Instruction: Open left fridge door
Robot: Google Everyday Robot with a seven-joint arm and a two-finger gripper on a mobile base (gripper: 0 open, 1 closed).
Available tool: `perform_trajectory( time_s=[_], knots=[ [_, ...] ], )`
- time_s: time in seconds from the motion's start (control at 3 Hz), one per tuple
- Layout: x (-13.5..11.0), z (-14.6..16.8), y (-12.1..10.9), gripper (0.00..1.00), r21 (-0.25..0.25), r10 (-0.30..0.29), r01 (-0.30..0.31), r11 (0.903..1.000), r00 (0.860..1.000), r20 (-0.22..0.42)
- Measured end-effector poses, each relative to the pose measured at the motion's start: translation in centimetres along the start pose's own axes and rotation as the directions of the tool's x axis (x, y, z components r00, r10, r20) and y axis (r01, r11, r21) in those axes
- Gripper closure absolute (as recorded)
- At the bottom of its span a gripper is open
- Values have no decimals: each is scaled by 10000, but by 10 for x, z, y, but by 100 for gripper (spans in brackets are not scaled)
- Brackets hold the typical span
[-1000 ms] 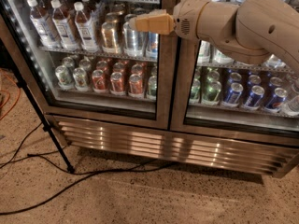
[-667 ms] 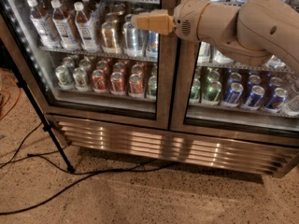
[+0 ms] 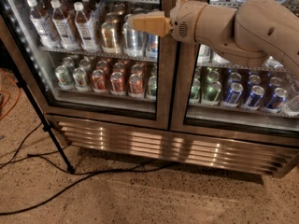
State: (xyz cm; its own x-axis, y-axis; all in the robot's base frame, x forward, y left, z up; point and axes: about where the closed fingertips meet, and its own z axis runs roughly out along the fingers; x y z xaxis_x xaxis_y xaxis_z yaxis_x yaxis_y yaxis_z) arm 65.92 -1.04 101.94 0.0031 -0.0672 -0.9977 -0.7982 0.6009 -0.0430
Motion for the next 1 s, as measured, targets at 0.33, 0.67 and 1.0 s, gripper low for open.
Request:
perform_trajectory(
  time_s=[0.33,0.67,1.0],
  knots=[
    [0,0,-3,19,-20,11,-11,10000,10000,0],
    [0,-1,-4,19,-88,45,-45,10000,10000,7],
    [-4,5,-2,24,-322,-50,53,9995,10000,73]
  ],
)
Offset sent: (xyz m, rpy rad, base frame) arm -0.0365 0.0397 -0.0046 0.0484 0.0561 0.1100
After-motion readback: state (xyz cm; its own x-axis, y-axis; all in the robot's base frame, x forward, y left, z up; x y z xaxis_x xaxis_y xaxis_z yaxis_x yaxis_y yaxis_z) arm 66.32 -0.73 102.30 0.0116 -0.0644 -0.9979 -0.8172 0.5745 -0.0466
